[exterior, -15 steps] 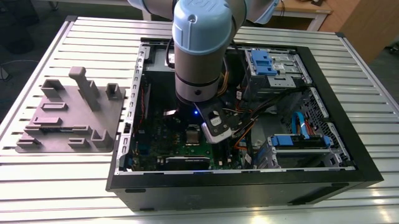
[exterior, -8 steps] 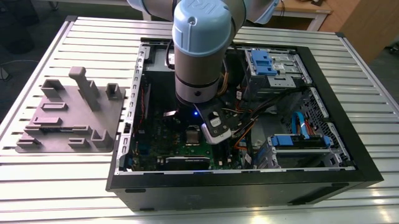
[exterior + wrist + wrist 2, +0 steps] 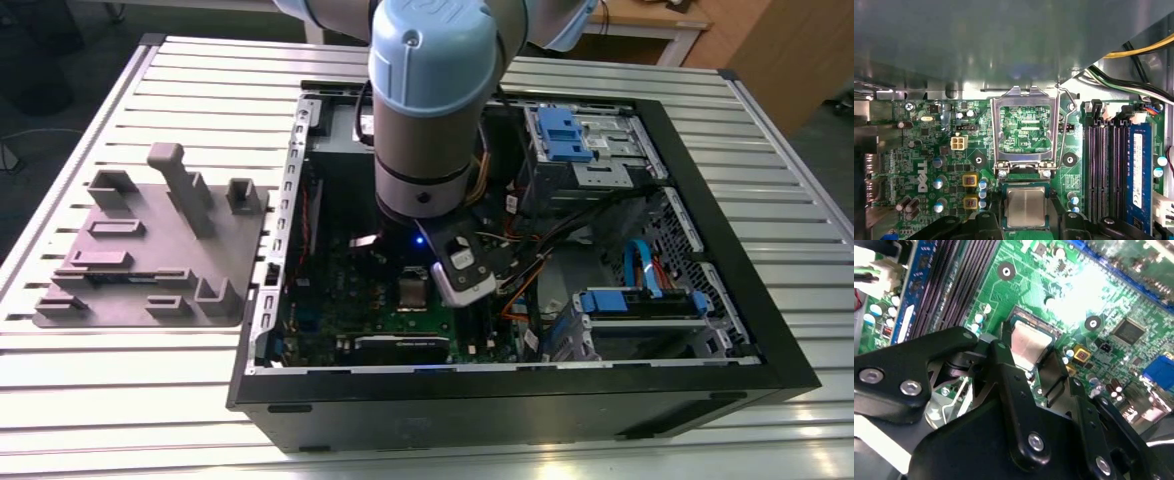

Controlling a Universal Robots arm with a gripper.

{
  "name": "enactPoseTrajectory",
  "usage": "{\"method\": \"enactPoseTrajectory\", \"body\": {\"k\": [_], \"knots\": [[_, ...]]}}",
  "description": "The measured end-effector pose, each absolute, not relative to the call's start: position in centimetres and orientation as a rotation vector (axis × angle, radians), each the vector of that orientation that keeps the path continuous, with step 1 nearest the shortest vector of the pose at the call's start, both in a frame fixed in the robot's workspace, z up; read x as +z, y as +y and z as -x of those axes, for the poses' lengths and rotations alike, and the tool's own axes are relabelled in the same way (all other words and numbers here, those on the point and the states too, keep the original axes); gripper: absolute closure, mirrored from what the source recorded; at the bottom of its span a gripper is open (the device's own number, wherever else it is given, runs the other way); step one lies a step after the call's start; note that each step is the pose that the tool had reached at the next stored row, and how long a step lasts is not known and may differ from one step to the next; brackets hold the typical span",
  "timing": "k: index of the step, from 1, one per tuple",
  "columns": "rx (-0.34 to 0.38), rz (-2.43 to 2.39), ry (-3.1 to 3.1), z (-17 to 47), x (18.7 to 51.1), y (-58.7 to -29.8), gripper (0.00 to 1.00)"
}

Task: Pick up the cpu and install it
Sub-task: 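Place the cpu into insertion slot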

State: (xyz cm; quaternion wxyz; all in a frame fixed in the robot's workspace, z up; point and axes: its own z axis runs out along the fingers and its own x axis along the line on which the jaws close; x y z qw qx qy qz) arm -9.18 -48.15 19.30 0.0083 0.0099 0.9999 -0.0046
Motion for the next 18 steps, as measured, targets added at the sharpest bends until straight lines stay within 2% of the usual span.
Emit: {"method": "enactPoseTrajectory", "body": {"k": [18], "knots": [[0.014,-0.024,3.125,9.19,19.04,-48.58,0.54]]}}
